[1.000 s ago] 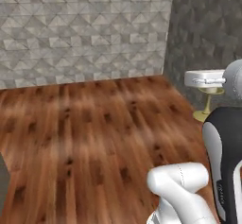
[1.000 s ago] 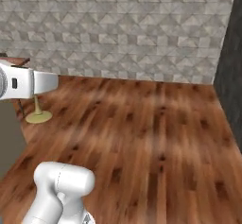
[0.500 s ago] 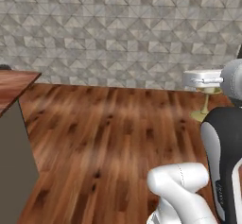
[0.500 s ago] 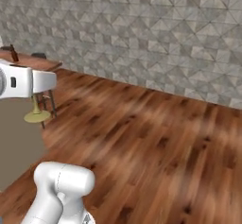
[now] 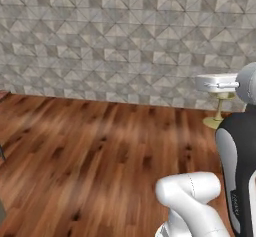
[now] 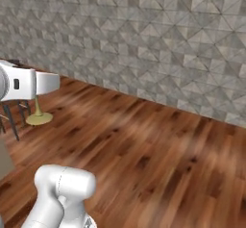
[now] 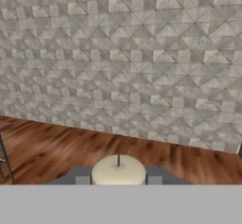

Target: Get the candle and the beer from the cabinet and move them to the dining counter.

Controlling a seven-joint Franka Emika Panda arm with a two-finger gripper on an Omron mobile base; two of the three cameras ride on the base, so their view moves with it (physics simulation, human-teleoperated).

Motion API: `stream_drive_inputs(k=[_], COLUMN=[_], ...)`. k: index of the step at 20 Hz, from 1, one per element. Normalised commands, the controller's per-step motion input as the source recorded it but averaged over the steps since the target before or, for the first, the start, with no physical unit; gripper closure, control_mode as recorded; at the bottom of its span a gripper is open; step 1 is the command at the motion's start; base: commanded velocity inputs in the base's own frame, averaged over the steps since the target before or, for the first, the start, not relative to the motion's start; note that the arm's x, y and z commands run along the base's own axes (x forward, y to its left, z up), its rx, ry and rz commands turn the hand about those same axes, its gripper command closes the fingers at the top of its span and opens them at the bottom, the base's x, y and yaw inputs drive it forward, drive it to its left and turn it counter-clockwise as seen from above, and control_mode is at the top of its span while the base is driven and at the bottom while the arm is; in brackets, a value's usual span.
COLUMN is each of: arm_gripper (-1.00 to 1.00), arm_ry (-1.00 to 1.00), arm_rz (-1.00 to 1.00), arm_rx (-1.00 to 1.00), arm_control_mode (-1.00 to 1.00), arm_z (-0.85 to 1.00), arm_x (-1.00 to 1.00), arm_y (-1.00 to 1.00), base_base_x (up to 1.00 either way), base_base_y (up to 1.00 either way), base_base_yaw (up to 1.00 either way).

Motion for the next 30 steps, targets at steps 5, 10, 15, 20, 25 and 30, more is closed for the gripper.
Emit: stream_drive_inputs(k=[5,10,15,20,25,30], arm_gripper=[1.0,1.0,1.0,1.0,1.0,1.0], arm_ry=[0.0,0.0,0.0,0.0,0.0,0.0], arm_rz=[0.0,0.0,0.0,0.0,0.0,0.0], arm_rx=[0.0,0.0,0.0,0.0,0.0,0.0], arm_control_mode=[1.0,1.0,1.0,1.0,1.0,1.0], arm_z=[0.0,0.0,0.0,0.0,0.0,0.0], arm_x=[0.0,0.0,0.0,0.0,0.0,0.0], arm_y=[0.0,0.0,0.0,0.0,0.0,0.0], base_base_x=[1.0,1.0,1.0,1.0,1.0,0.94], base_base_y=[-0.82,-0.69,-0.67,-0.56,-0.46,-0.15], base_base_yaw=[0.19,0.19,0.21,0.21,0.19,0.61])
